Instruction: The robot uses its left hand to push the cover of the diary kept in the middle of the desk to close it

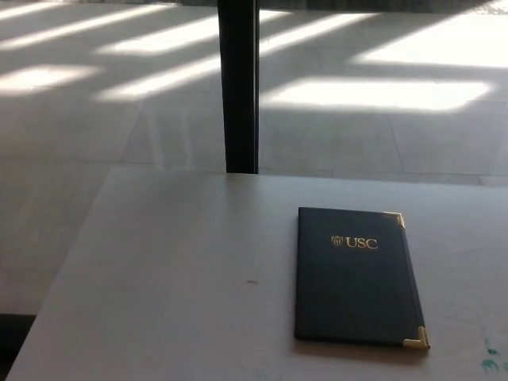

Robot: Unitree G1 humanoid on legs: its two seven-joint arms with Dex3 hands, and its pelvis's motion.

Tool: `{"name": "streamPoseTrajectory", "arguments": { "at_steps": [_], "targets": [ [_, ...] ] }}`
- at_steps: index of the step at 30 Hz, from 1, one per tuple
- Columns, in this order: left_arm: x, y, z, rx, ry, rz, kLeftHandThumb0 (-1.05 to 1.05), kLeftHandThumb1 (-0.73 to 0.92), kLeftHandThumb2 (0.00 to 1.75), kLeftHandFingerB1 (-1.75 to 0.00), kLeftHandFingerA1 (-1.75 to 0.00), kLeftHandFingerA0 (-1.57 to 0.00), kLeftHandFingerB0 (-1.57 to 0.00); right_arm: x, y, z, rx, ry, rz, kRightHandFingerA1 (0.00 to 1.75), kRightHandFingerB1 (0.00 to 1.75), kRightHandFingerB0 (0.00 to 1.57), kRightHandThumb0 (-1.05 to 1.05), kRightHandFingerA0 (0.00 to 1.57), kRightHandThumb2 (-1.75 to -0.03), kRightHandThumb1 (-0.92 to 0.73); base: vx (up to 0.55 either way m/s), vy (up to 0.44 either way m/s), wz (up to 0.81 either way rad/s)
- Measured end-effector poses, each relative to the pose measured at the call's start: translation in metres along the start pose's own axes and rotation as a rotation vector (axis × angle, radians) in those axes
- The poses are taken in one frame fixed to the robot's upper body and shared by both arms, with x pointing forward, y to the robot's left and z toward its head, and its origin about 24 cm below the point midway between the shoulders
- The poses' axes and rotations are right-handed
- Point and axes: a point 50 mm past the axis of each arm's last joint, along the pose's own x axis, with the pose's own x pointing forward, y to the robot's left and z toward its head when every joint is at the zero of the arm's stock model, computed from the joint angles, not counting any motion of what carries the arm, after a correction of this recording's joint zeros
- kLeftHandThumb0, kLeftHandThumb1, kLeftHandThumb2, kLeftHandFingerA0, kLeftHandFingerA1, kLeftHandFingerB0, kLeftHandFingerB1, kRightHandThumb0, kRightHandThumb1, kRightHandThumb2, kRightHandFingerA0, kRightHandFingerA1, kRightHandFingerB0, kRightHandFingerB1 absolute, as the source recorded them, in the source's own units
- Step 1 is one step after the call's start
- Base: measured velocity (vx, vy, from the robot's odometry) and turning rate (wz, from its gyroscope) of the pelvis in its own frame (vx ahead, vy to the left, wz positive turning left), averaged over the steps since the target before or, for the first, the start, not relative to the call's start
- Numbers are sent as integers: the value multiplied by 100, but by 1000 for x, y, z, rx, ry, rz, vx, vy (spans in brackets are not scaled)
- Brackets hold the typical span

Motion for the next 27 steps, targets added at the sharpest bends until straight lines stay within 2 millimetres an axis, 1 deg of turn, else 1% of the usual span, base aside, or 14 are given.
{"name": "streamPoseTrajectory", "arguments": {
  "at_steps": [1, 6, 7, 11, 12, 13, 14, 16, 17, 18, 19, 22, 23, 27],
  "targets": [
    [0, 0, 0, -2, 0, -2, -105, 92, 79, -74, -87, -47, -35, 0, 0, 0, 0, 1, 0, 75, 58, 63, -91, 68, -68, -91, 0, 0, 0],
    [0, 0, 1, -6, -3, -9, -104, 92, 79, -79, -89, -44, -32, 0, 2, 0, -17, -2, 7, 76, 58, 62, -92, 70, -68, -92, 0, 0, 0],
    [0, 0, 1, -7, -5, -11, -104, 73, 111, -80, -83, -45, -43, 0, 2, 1, -19, -3, 9, 75, 58, 63, -91, 66, -68, -91, 0, 0, 0],
    [1, -1, 3, -16, -9, -11, -102, 92, 80, -76, -86, -47, -38, 0, 2, 1, -16, -5, 6, 77, 58, 63, -93, 68, -68, -91, 0, 0, 0],
    [1, -1, 3, -16, -9, -11, -93, 74, 130, -67, -84, -53, -25, 0, 2, 1, -16, -5, 6, 73, 56, 58, -92, 62, -68, -92, 0, 0, 0],
    [1, -1, 3, -16, -10, -12, -93, 74, 130, -69, -86, -56, -27, 0, 2, 0, -16, -4, 7, 74, 57, 58, -92, 59, -67, -92, 0, 0, 0],
    [1, -1, 3, -16, -10, -12, -103, 92, 79, -80, -90, -46, -39, 0, 1, 0, -16, -3, 8, 74, 56, 60, -91, 64, -67, -91, 0, 0, 0],
    [1, -1, 4, -20, -13, -12, -102, 92, 77, -78, -85, -45, -40, 0, 1, -1, -16, 0, 11, 75, 56, 57, -91, 62, -68, -92, 0, 0, 0],
    [1, -1, 4, -25, -14, -11, -92, 76, 130, -71, -86, -52, -30, 0, 1, -1, -17, 0, 14, 74, 57, 60, -90, 60, -69, -92, 0, 0, 0],
    [1, -1, 5, -31, -15, -10, -102, 92, 82, -79, -87, -42, -37, 0, 2, 0, -19, -1, 15, 78, 62, 53, -80, 63, -118, -68, 0, 0, 0],
    [1, -1, 5, -36, -16, -9, -102, 92, 81, -82, -92, -41, -35, 0, 2, 0, -20, -2, 14, 76, 58, 62, -91, 62, -68, -91, 0, 0, 0],
    [1, -1, 7, -56, -18, -6, -103, 92, 80, -78, -89, -45, -37, 0, 2, 1, -18, -7, 12, 75, 59, 61, -91, 59, -67, -91, 0, 0, 0],
    [1, 0, 7, -63, -17, -4, -104, 75, 114, -76, -84, -47, -40, 0, 3, 2, -19, -9, 13, 76, 58, 59, -91, 64, -67, -92, 0, 0, 0],
    [2, 0, 8, -76, -17, -4, -103, 92, 83, -77, -88, -49, -38, 0, 4, 5, -22, -23, 22, 73, 57, 60, -90, 66, -68, -92, 0, 0, 0]
  ]
}}
